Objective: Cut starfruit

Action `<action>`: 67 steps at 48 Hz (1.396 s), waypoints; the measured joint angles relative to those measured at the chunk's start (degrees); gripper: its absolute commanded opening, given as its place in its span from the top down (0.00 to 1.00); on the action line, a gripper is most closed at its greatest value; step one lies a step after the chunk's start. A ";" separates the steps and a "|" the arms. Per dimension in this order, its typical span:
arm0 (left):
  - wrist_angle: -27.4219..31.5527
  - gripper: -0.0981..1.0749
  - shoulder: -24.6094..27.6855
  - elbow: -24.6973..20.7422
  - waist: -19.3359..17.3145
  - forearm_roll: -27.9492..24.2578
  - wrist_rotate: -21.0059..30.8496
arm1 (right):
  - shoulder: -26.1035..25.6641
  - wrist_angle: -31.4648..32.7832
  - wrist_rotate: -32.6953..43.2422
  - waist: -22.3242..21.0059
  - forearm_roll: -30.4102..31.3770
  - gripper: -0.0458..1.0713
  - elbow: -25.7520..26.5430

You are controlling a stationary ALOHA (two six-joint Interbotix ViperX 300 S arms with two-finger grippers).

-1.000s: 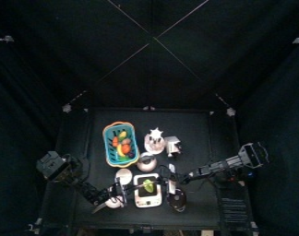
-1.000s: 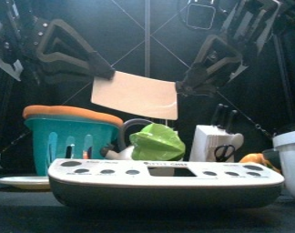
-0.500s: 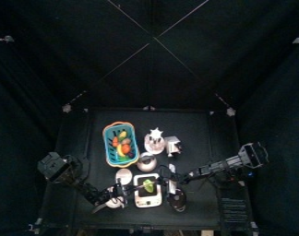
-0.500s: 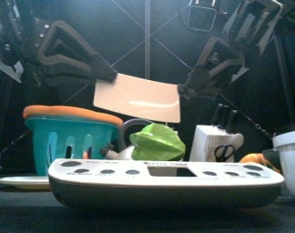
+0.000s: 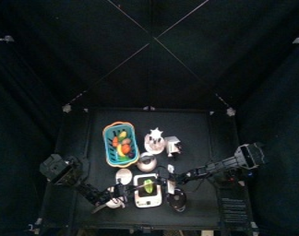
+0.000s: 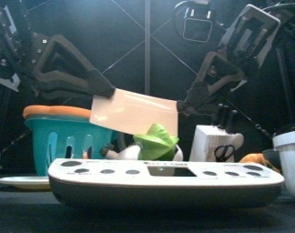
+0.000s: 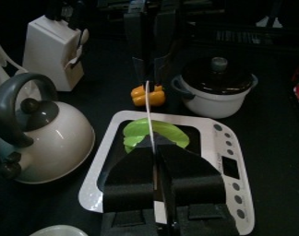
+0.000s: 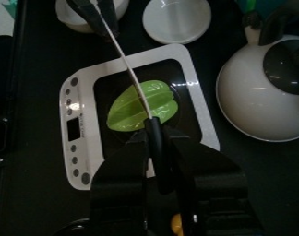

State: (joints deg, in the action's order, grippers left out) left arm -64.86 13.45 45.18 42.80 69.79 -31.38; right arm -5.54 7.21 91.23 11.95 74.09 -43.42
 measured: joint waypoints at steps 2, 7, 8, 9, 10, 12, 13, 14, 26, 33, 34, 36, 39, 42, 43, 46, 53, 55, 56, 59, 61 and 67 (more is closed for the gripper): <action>-0.09 0.66 0.26 0.09 0.00 0.00 -0.09 | 0.09 -0.09 0.00 0.00 -0.09 0.59 0.00; -0.26 0.66 0.70 0.62 -0.09 -0.09 0.00 | 0.09 -0.09 0.00 -0.09 -0.44 0.59 0.00; -0.26 0.66 0.70 0.70 -0.18 0.00 0.00 | 0.00 0.00 0.00 -0.09 -0.53 0.59 0.00; -0.26 0.66 0.79 0.79 -0.18 -0.09 0.00 | 0.00 -0.09 0.00 -0.18 -0.62 0.59 0.09; -0.26 0.66 0.88 0.88 -0.18 -0.09 -0.09 | 0.09 -0.09 0.00 -0.18 -0.70 0.59 0.09; -0.26 0.66 1.05 1.05 -0.26 -0.09 -0.18 | 0.09 0.00 0.00 -0.18 -1.05 0.59 0.00; -0.26 0.66 1.05 1.23 -0.35 -0.09 -0.18 | 0.18 0.00 0.00 -0.18 -1.14 0.59 0.09; -0.26 0.66 1.14 1.32 -0.35 -0.18 -0.09 | 0.18 0.00 0.00 -0.18 -1.23 0.59 0.09; -0.26 0.66 0.70 2.81 -0.53 -0.79 -0.35 | 0.35 -1.67 0.00 -0.53 -1.67 0.59 0.09; -0.18 0.66 -0.26 3.78 -0.70 -1.41 -0.44 | 0.44 -2.64 0.00 -0.79 -1.93 0.59 0.09; -0.09 0.66 -0.53 3.87 -0.70 -1.58 -0.44 | 0.44 -2.72 0.09 -0.79 -1.93 0.59 0.09; 0.09 0.66 -0.79 4.31 -0.79 -2.02 -0.35 | 0.53 -2.81 0.00 -0.79 -2.02 0.59 0.09; 0.18 0.66 -1.67 4.83 -0.79 -2.55 -0.26 | 0.53 -2.99 0.09 -0.79 -1.93 0.59 0.26; 0.18 0.66 -2.55 5.36 -0.79 -3.16 -0.26 | 0.53 -3.16 0.09 -0.79 -1.85 0.59 0.26; 0.18 0.66 -2.90 5.54 -0.79 -3.25 -0.26 | 0.53 -3.16 0.09 -0.79 -1.85 0.59 0.26; 0.18 0.66 -3.78 5.98 -1.05 -3.69 -0.18 | 0.53 -3.60 0.09 -0.88 -1.85 0.59 0.26; 0.70 0.66 -5.54 7.03 -1.76 -5.01 0.97 | 0.53 -4.04 0.09 -0.97 -1.93 0.59 0.18; 1.14 0.66 -5.80 7.12 -2.11 -5.62 1.67 | 0.53 -4.04 0.09 -0.97 -1.93 0.59 0.09; 1.49 0.66 -5.80 7.21 -2.29 -6.06 2.29 | 0.44 -4.13 0.09 -0.97 -1.93 0.59 0.09; 2.20 0.66 -5.80 7.38 -2.72 -7.12 3.60 | 0.53 -4.04 0.09 -0.97 -2.11 0.59 -0.18; 2.55 0.66 -5.89 7.56 -3.08 -8.17 5.45 | 0.53 -4.13 0.09 -0.97 -2.20 0.59 -0.26; 2.90 0.66 -5.89 8.88 -4.22 -11.95 11.60 | 0.53 -4.22 0.09 -0.97 -2.46 0.59 -0.53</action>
State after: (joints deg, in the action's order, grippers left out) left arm -61.96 7.56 54.05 38.58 57.83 -19.78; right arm -5.01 2.99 91.32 10.99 71.63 -43.95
